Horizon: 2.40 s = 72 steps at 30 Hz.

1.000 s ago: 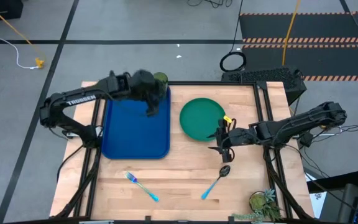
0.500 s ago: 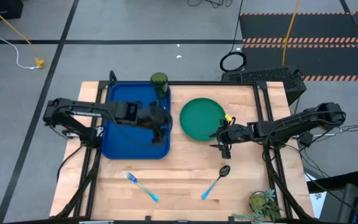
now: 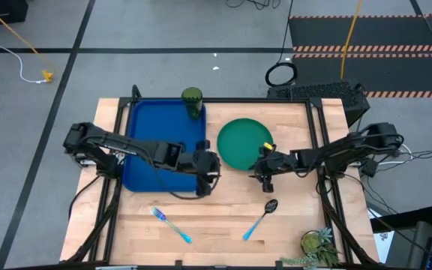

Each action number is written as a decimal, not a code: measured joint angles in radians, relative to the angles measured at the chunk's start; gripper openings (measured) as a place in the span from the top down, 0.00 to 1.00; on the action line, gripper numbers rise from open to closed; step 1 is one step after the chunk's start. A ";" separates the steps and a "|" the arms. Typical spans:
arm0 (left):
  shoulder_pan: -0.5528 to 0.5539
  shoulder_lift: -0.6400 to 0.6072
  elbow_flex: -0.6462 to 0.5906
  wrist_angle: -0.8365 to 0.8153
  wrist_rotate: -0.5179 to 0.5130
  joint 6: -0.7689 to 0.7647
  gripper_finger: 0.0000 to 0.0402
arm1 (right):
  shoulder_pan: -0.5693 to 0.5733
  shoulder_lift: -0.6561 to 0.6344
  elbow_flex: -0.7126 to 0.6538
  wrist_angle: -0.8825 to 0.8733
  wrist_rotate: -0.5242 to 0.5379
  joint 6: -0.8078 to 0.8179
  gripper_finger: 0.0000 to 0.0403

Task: Pick and place plate/cup/fork/spoon on tray
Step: Put the green plate on the serving tray

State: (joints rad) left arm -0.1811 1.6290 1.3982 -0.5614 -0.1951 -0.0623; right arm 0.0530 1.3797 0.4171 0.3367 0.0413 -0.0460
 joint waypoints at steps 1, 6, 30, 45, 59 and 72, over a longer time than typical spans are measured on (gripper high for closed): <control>-0.005 0.009 -0.001 -0.002 0.000 0.001 0.56 | -0.003 0.010 0.000 0.006 0.004 0.000 0.69; -0.019 0.022 -0.001 0.034 0.000 0.001 0.56 | -0.022 0.041 0.001 0.015 0.005 -0.020 0.75; -0.037 0.122 0.000 0.228 0.007 0.124 0.56 | 0.045 -0.164 0.002 -0.029 -0.044 -0.015 1.00; -0.024 0.177 0.000 0.292 0.022 0.166 0.40 | 0.180 -0.174 0.200 -0.268 0.035 -0.018 1.00; -0.022 0.207 0.000 0.303 0.072 0.211 0.47 | 0.241 -0.175 0.273 -0.306 0.044 -0.011 1.00; -0.021 0.207 0.000 0.302 0.109 0.252 0.87 | 0.262 -0.175 0.293 -0.317 0.094 -0.025 0.99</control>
State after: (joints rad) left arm -0.2024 1.8362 1.3979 -0.2592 -0.0864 0.1898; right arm 0.3146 1.2045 0.7097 0.0192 0.1349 -0.0707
